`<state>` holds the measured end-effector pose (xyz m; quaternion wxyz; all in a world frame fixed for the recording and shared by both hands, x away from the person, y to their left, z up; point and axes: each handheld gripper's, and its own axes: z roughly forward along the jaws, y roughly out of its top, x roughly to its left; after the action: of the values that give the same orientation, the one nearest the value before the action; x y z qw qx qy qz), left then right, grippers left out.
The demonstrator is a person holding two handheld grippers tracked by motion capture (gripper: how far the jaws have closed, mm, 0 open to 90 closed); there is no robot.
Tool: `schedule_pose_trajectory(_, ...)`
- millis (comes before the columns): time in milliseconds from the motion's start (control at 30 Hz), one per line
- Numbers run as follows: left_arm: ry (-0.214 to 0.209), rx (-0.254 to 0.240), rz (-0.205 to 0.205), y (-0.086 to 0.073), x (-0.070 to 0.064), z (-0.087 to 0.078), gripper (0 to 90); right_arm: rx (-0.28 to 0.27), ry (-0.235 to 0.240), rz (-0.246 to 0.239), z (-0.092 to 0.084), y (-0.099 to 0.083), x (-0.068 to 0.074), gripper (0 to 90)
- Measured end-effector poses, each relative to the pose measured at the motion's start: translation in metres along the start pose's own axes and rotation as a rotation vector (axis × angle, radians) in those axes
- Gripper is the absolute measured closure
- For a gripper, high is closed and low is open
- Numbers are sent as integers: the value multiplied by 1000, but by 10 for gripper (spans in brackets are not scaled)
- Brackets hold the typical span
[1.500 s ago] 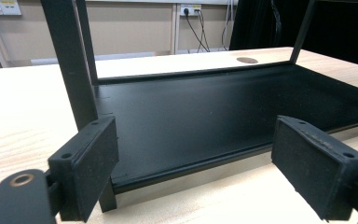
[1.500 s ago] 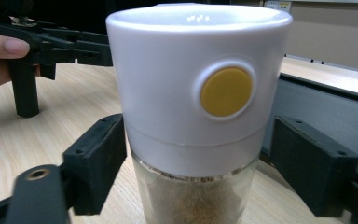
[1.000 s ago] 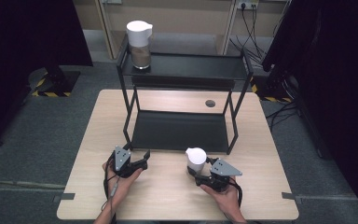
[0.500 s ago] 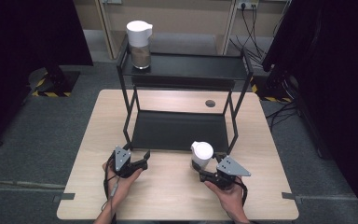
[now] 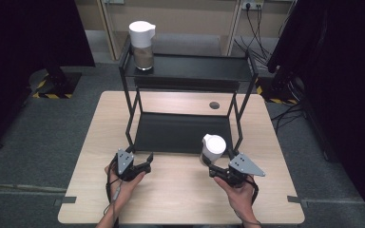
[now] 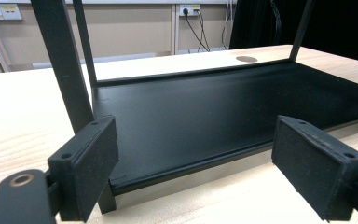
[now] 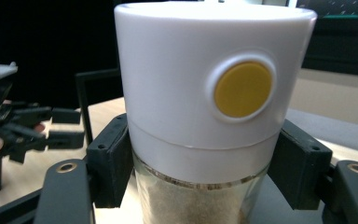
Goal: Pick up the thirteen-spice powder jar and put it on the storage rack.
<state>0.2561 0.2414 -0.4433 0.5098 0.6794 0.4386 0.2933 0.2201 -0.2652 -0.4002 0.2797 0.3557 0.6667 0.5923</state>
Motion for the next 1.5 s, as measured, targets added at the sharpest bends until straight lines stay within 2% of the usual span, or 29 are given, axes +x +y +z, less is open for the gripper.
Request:
schedule_pose_trajectory(800,4,0,-1,0,-1,0,141,-91,-46,-23,8,37,-9,307)
schedule_pose_trajectory(1500,5,-1,4,0,-2,0,139,-138,-84,-19,14,56,-14,307)
